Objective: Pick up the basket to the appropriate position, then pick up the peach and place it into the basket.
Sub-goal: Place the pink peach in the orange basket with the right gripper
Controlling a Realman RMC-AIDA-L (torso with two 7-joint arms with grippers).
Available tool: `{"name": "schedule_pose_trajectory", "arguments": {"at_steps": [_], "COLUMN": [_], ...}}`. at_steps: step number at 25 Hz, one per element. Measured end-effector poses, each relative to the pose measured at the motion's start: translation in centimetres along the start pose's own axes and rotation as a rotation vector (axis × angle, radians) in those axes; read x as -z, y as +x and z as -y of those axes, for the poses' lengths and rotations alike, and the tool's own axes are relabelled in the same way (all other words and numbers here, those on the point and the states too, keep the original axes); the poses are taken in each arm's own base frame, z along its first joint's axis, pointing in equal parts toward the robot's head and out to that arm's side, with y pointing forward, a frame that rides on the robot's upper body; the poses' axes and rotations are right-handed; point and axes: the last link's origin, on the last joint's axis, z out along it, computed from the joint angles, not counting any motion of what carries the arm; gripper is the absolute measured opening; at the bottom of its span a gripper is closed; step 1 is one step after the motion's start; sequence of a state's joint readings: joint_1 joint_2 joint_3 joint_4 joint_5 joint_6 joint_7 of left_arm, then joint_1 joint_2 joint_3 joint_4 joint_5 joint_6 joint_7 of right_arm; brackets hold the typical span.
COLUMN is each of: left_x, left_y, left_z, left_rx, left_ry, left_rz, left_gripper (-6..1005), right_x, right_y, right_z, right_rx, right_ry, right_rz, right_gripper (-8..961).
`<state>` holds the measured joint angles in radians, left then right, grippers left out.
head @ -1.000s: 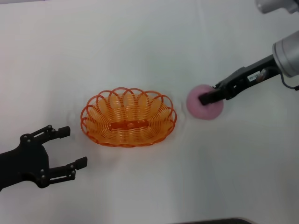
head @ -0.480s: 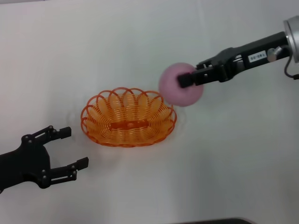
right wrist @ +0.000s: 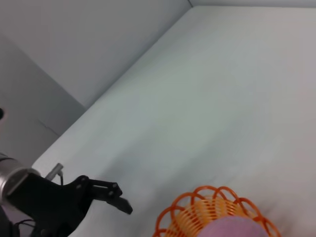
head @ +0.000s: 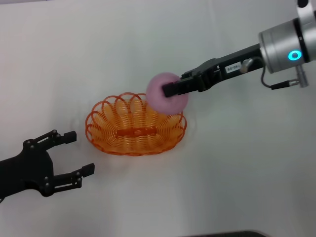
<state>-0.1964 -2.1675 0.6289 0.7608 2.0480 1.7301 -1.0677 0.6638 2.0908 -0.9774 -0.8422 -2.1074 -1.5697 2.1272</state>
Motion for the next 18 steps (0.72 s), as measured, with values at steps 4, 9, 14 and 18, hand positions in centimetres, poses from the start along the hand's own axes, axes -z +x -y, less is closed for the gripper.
{"name": "schedule_pose_trajectory", "arguments": {"at_steps": [4, 9, 14, 18], "left_x": [0.1, 0.1, 0.1, 0.2], "left_y": [0.1, 0.1, 0.2, 0.4], "left_z": [0.1, 0.1, 0.1, 0.2], "left_rx": [0.001, 0.000, 0.001, 0.000], "left_ry": [0.009, 0.011, 0.012, 0.017], "left_rz": [-0.007, -0.012, -0.015, -0.032], "left_gripper": [888, 888, 887, 887], "right_x": [-0.9, -1.4, -1.5, -1.5], "right_y": [-0.2, -0.3, -0.3, -0.1], "right_z": [0.0, -0.2, -0.2, -0.2], "right_rx": [0.018, 0.035, 0.040, 0.043], "right_ry": [-0.020, -0.034, -0.035, -0.038], "right_rz": [-0.014, -0.025, -0.025, -0.026], "right_gripper": [364, 436, 615, 776]}}
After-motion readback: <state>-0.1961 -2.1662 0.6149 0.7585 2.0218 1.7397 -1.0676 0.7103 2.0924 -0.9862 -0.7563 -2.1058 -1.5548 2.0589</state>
